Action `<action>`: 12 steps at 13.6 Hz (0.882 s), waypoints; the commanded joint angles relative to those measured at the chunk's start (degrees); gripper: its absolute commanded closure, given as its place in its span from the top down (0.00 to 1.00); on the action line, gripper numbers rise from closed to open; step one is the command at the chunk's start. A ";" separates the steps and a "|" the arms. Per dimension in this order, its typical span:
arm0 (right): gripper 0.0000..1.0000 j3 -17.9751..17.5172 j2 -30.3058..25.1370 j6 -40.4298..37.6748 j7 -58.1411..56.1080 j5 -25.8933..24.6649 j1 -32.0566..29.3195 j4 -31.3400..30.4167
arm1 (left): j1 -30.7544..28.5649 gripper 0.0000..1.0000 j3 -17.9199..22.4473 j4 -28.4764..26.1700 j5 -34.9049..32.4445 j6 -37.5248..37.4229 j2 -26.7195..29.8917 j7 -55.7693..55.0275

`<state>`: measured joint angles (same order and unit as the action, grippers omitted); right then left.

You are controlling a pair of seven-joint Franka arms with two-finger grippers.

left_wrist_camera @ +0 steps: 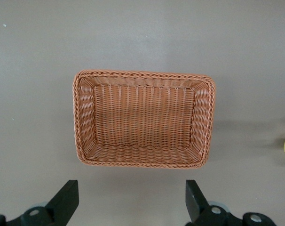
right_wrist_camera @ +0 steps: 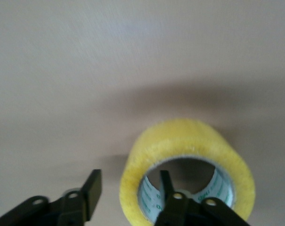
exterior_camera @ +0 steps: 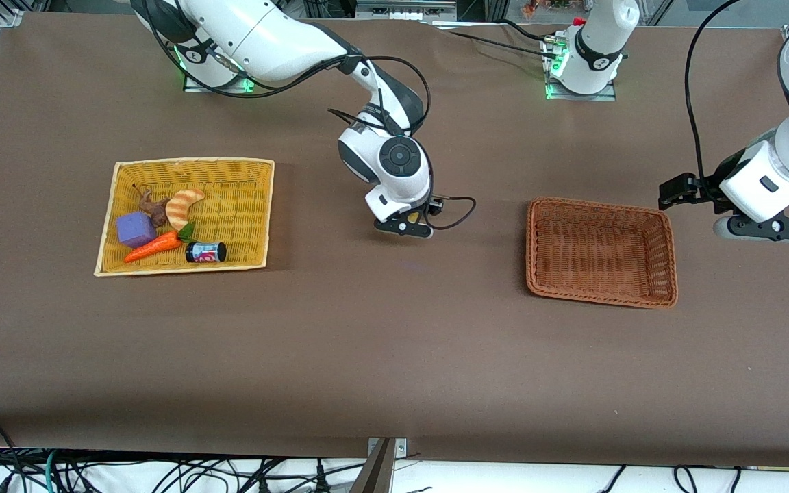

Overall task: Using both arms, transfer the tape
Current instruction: 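Lift the tape roll and carry it toward the table middle, then set the tape down and withdraw the right gripper while the left gripper advances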

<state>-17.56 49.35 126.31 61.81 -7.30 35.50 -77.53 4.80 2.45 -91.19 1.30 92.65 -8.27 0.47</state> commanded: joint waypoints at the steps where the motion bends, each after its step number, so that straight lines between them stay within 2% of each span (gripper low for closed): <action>1: 1.00 1.47 -5.74 -5.16 -2.21 -2.54 -0.95 0.28 | -0.06 1.00 0.01 1.37 1.34 -1.16 -1.05 -0.38; 4: 1.00 1.65 -14.08 -16.49 -16.59 -2.02 -8.49 0.28 | -0.06 1.00 0.01 1.46 1.34 -1.16 -1.14 -0.30; 7: 1.00 1.74 -19.80 -24.94 -29.94 -1.93 -17.62 0.28 | 1.25 1.00 -0.07 1.63 1.42 -0.98 -1.66 -0.56; 10: 1.00 2.00 -23.24 -29.35 -42.97 2.80 -27.38 0.28 | 3.54 1.00 -0.07 1.72 1.86 -0.11 -3.06 -2.31; 12: 1.00 1.74 -25.69 -31.03 -51.48 5.96 -35.99 0.80 | 8.44 1.00 0.01 1.72 4.23 0.86 -4.64 -4.23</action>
<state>-14.67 26.86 96.59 17.32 -4.65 6.21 -75.39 9.06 2.04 -91.19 3.61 92.94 -10.42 -1.19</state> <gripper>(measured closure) 0.000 0.000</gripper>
